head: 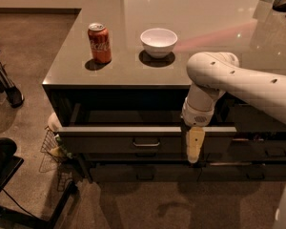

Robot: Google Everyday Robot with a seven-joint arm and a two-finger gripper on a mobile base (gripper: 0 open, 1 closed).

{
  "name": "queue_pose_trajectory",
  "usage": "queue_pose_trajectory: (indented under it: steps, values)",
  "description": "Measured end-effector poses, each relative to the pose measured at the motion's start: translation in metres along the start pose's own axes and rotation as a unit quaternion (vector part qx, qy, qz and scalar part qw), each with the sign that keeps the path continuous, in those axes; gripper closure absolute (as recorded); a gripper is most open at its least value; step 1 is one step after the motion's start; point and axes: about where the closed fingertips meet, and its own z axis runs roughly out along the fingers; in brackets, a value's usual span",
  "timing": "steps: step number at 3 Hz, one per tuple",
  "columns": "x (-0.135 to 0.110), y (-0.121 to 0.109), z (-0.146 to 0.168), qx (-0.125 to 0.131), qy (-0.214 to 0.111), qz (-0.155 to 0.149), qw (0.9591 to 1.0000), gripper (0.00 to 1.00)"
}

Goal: Open top drawer

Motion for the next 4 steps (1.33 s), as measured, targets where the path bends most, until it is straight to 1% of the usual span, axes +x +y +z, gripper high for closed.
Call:
queue_pose_trajectory:
  steps: [1,2,3,4]
  values:
    - [0.001,-0.011,0.006,0.002,-0.007,0.000,1.0000,0.18]
    - [0.011,0.007,0.002,-0.007,0.011,0.012,0.9998,0.41]
    - [0.022,0.029,-0.004,-0.010,0.027,0.027,0.9992,0.72]
    - [0.038,0.079,-0.029,-0.003,0.062,0.045,0.9971,0.96]
